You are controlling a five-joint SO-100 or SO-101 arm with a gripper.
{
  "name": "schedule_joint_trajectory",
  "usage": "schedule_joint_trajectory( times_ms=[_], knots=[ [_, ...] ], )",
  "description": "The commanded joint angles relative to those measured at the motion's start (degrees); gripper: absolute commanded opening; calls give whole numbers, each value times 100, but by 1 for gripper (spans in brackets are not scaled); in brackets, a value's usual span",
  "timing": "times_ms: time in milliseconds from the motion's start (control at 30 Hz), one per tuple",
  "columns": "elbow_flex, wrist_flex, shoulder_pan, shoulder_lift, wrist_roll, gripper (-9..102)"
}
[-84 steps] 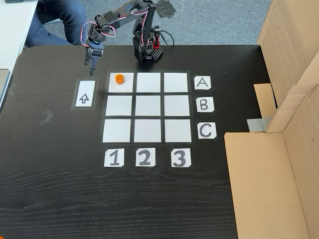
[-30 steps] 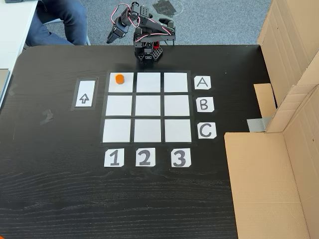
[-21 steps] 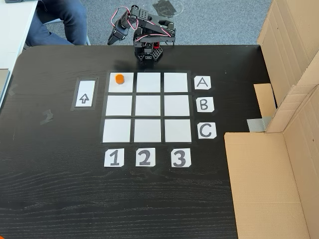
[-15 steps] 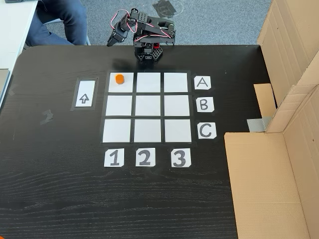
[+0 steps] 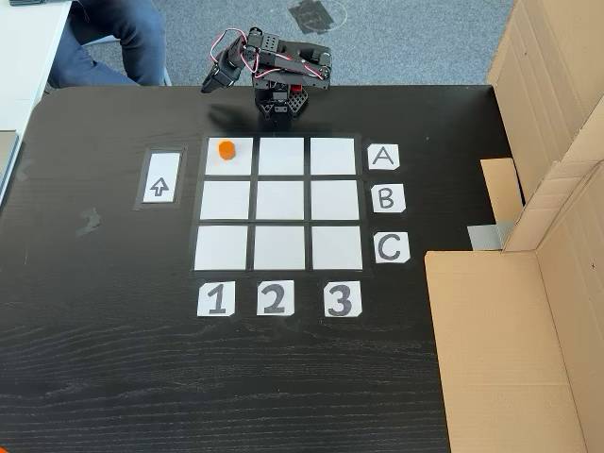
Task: Pick up the round, orange token and place it in the grid on square A1.
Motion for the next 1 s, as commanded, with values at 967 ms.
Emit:
schedule_joint_trajectory(
  times_ms=[967],
  knots=[
    [44,9,70,281,-26,6]
  ],
)
